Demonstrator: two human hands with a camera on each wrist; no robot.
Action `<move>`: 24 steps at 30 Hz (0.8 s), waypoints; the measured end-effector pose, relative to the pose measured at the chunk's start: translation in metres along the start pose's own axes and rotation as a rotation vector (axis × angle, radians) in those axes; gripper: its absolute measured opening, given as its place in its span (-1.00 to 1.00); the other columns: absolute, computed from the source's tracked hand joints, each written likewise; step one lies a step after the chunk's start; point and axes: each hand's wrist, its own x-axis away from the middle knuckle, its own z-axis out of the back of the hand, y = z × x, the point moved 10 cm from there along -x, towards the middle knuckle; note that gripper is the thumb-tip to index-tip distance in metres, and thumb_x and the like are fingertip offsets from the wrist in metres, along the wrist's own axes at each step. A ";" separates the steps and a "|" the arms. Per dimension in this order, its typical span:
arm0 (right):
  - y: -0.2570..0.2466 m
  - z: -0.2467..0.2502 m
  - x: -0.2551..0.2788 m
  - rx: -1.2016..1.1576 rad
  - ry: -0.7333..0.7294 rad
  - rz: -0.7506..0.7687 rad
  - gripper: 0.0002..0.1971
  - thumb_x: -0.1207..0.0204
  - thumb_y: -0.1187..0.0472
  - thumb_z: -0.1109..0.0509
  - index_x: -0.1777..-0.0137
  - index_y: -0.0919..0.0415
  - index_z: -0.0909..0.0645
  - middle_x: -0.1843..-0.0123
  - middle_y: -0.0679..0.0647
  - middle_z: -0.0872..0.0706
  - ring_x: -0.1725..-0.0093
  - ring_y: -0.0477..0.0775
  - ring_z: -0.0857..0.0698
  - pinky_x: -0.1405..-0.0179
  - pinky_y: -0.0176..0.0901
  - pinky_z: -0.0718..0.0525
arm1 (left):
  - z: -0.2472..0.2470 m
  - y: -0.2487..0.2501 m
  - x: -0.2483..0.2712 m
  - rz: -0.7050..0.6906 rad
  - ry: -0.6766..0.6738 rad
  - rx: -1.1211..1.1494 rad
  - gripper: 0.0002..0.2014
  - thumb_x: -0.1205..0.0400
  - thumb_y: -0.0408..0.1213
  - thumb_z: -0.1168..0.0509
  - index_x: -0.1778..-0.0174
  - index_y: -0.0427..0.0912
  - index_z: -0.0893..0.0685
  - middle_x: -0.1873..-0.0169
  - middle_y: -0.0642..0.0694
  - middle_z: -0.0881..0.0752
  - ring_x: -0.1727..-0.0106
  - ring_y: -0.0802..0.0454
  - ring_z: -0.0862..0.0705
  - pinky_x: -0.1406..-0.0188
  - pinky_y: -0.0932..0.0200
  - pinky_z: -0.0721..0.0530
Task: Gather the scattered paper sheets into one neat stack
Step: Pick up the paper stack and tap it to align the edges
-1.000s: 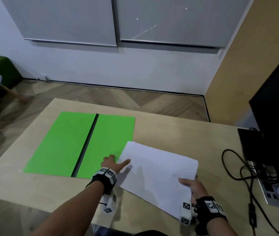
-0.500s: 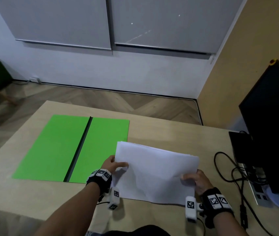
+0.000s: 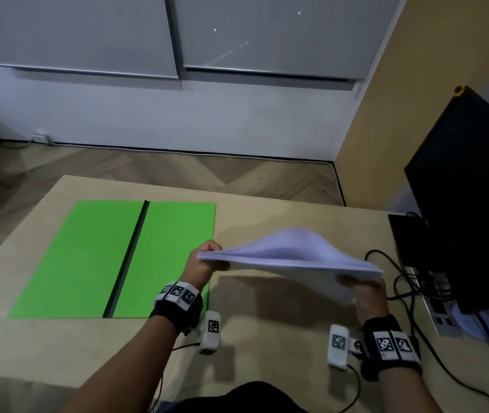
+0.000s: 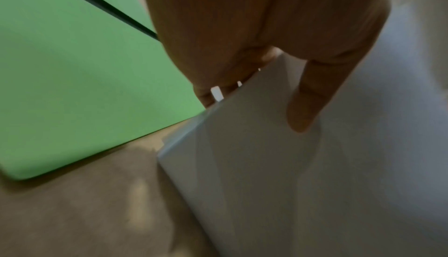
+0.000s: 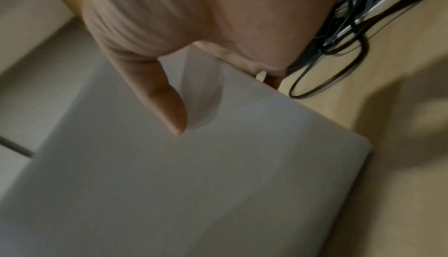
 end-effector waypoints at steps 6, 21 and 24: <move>0.037 0.025 -0.007 0.060 0.119 -0.174 -0.57 0.03 0.30 -0.56 0.08 0.18 -0.70 0.10 0.23 -0.76 0.10 0.29 -0.72 0.16 0.20 -0.71 | -0.015 -0.034 0.000 0.063 0.038 -0.159 -0.66 -0.02 -0.39 -0.46 0.28 -0.14 -0.74 0.49 0.17 -0.76 0.36 0.18 -0.67 0.29 0.28 -0.67; 0.026 0.016 -0.003 0.071 0.124 -0.107 -0.41 0.00 0.31 -0.48 -0.14 0.35 -0.62 0.06 0.21 -0.71 0.10 0.20 -0.67 0.16 -0.10 -0.63 | -0.015 -0.030 -0.001 0.011 0.105 -0.191 -0.39 0.02 -0.35 -0.52 -0.02 -0.28 -0.74 0.18 -0.07 -0.79 0.24 0.13 -0.72 0.26 0.29 -0.69; 0.026 0.014 -0.002 0.102 0.113 -0.118 -0.46 -0.07 0.38 -0.50 -0.15 0.35 -0.61 0.06 0.20 -0.70 0.11 0.14 -0.64 0.17 -0.15 -0.60 | -0.019 -0.034 0.001 0.050 0.092 -0.228 -0.55 -0.10 -0.53 -0.55 0.08 -0.29 -0.73 0.25 -0.08 -0.77 0.25 0.04 -0.70 0.27 0.20 -0.67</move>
